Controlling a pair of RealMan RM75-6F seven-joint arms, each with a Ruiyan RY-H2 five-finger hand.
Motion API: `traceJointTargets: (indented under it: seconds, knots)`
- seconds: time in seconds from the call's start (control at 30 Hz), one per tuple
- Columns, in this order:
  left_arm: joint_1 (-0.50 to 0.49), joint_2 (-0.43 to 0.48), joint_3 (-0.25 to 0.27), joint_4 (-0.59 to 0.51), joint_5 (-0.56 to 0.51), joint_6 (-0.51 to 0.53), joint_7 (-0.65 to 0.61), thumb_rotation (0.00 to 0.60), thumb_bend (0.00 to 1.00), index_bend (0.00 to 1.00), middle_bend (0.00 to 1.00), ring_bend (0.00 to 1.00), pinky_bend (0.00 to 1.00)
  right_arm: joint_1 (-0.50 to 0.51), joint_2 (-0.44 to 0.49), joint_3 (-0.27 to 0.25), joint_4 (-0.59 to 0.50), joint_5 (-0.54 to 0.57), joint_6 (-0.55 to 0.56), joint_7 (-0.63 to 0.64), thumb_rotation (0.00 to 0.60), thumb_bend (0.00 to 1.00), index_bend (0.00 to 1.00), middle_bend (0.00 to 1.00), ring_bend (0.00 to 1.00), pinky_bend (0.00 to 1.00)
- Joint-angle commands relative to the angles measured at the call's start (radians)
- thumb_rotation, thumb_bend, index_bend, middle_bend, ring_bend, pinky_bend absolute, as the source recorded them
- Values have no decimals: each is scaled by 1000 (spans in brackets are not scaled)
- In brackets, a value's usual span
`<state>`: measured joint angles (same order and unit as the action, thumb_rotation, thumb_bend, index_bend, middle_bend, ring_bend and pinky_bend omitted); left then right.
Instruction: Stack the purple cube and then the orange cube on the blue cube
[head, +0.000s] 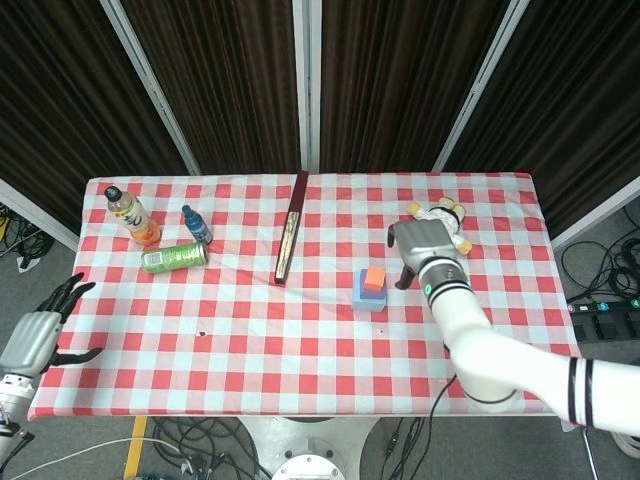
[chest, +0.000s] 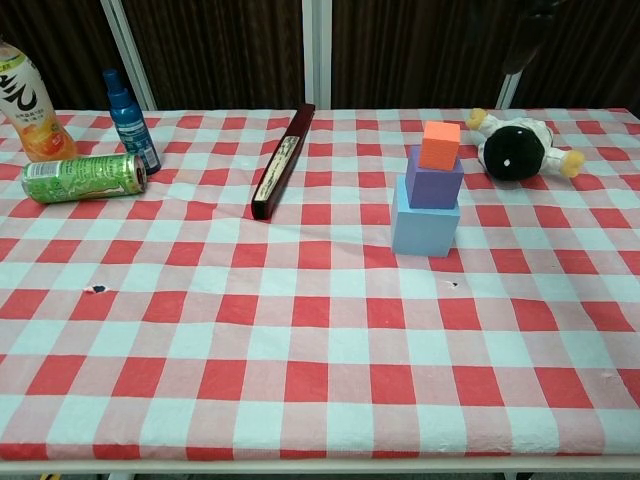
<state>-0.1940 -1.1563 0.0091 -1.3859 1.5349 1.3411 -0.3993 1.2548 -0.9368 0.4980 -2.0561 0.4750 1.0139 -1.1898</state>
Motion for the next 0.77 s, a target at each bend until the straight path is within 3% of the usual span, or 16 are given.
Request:
traceJointTargets:
  seconds: [0.03,0.1,0.17,0.27,0.37,0.57,0.77]
  knots:
    - [-2,2,-2,-9,0,1,10,600,0,160,109,98,243,-295,105,-54,-273,-646,214,255,600,106,283,657,598,742]
    - [-3,3,-3,-18,0,2,23,600,0,160,109,99,243,-452,43,-188,-300,-1028,360,328,600,160,202,421,388,572]
    - [-5,4,-5,-28,-2,0,39,600,0,160,109,99,243,-599,-29,-344,-243,-1369,477,383,600,178,125,241,224,362]
    - [-9,8,-8,-41,-3,-3,63,600,0,160,109,99,243,-754,-117,-495,-98,-1629,596,462,600,181,40,72,71,189]
    - [-13,9,-12,-52,-5,-5,83,600,0,160,109,99,243,-846,-177,-553,27,-1720,644,567,600,181,16,14,17,147]
    - [-18,-8,-27,-54,-8,10,127,600,0,160,109,98,243,-950,-278,-591,250,-1844,704,667,600,178,13,0,0,83]
    - [-19,-23,-25,-53,2,20,158,600,0,160,109,99,242,-992,-317,-585,313,-1845,664,704,600,179,14,0,0,77]
